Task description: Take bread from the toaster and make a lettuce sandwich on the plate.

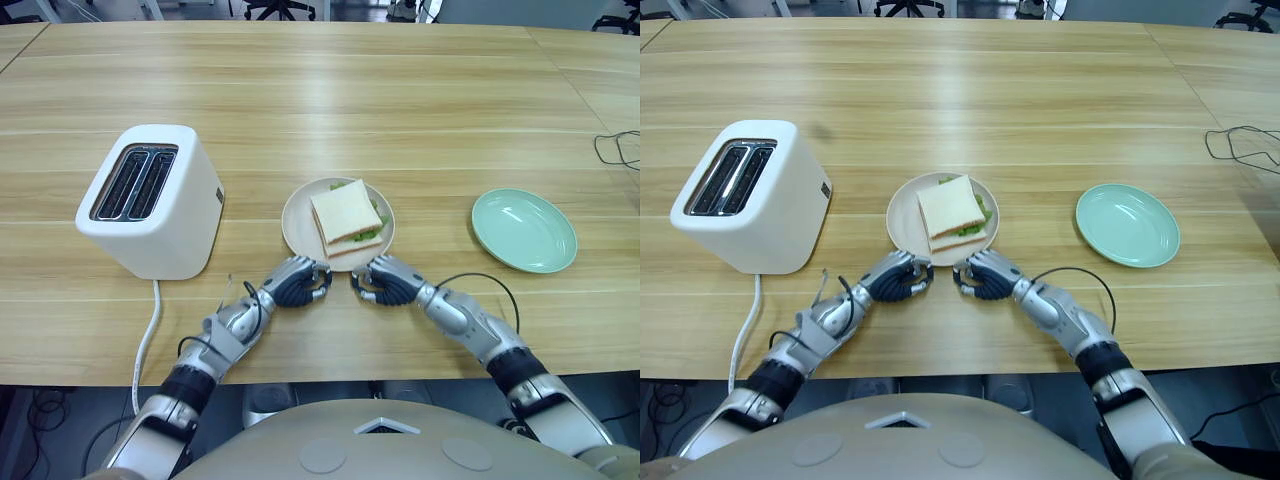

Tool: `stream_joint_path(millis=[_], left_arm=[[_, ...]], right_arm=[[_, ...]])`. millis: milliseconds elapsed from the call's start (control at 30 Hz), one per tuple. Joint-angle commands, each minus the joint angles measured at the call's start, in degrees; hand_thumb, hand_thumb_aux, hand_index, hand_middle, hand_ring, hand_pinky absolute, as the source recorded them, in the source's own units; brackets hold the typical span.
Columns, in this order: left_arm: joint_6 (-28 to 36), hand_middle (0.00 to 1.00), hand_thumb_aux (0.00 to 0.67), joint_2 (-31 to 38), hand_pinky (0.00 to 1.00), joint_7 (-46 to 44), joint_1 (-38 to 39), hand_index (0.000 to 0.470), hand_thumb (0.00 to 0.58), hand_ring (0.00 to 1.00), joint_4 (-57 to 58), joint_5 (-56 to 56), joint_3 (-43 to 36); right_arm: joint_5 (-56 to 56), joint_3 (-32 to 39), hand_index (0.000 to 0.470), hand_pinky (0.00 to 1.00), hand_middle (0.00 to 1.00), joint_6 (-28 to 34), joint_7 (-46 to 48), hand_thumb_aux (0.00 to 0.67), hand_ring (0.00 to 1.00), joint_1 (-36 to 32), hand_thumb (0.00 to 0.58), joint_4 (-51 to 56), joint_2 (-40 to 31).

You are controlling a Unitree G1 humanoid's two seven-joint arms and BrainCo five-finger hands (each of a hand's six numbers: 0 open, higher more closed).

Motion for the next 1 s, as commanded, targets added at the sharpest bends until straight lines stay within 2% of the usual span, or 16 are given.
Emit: stream_joint_path(millis=[33,233,367,500,667,700,733,767,800,833,867,1000], left_arm=[[4.01,1.0,0.67,-1.41,1.0,4.22,-4.33,0.46,0.58,1.0,7.53,2.59,-0.84],[8.62,1.0,0.67,-6.2,1.0,10.04,-15.0,0.46,0.58,1.0,20.66,2.47,-1.1],[9.32,1.0,0.67,-8.88,1.0,12.75,-20.46,0.46,0.58,1.0,28.38,1.15,-0.75],[7.64,1.0,0.67,-10.73,1.0,15.09,-22.84,0.46,0.58,1.0,31.98,-1.0,0.27],[3.37,1.0,0.67,-10.83,1.0,18.05,-22.25,0.46,0.58,1.0,31.71,-3.38,1.31],[0.54,0.87,0.67,-10.99,0.87,16.61,-21.22,0.46,0.58,0.87,30.39,-5.68,2.24],[-3.33,0.0,0.51,-11.55,0.0,12.86,-19.17,0.35,0.547,0.0,27.59,-10.69,3.91],[-6.95,0.0,0.355,-11.97,0.0,8.68,-16.58,0.244,0.452,0.0,23.55,-16.47,5.38],[-9.49,0.0,0.0,-11.87,0.0,4.8,-13.7,0.0,0.0,0.0,18.57,-21.65,6.19],[-11.2,0.0,0.0,-10.98,0.0,1.85,-10.54,0.0,0.0,0.0,12.52,-25.46,6.36],[-12.3,0.0,0.0,-9.77,0.0,0.13,-7.84,0.0,0.0,0.0,7.03,-27.33,6.42],[-10.83,0.0,0.0,-7.35,0.0,-2.72,-1.83,0.0,0.0,0.0,-9.59,-34.02,10.17]], right_arm=[[-1.7,2.09,0.46,1.0,1.0,4.8,-2.51,0.67,1.0,-3.57,0.58,8.5,2.4],[-0.14,2.34,0.46,1.0,1.0,11.45,-7.63,0.67,1.0,-12.59,0.58,21.01,8.72],[0.87,2.19,0.46,1.0,1.0,14.16,-10.67,0.67,1.0,-18.0,0.58,28.99,11.71],[2.23,1.83,0.46,1.0,1.0,14.9,-13.02,0.67,1.0,-20.99,0.58,33.65,13.67],[3.13,2.07,0.46,1.0,1.0,12.88,-16.32,0.67,1.0,-20.89,0.58,33.78,13.36],[3.38,2.02,0.46,1.0,1.0,11.48,-17.21,0.67,1.0,-20.26,0.58,32.51,12.9],[4.33,1.59,0.46,1.0,1.0,8.86,-17.47,0.67,1.0,-18.88,0.58,29.77,12.27],[5.9,0.96,0.384,0.83,0.83,5.63,-16.85,0.56,0.83,-16.93,0.564,26.07,11.55],[7.96,0.34,0.213,0.33,0.33,2.29,-15.29,0.31,0.33,-14.54,0.413,21.7,10.69],[10.59,-0.18,0.047,0.06,0.06,-0.75,-12.83,0.068,0.06,-11.55,0.112,15.92,9.42],[12.78,-0.72,0.0,0.0,0.0,-2.65,-10.81,0.0,0.0,-8.9,0.0,10.42,8.04],[20.99,-6.09,0.0,0.0,0.0,-2.72,-7.33,0.0,0.0,-2.03,0.0,-6.82,4.84]])
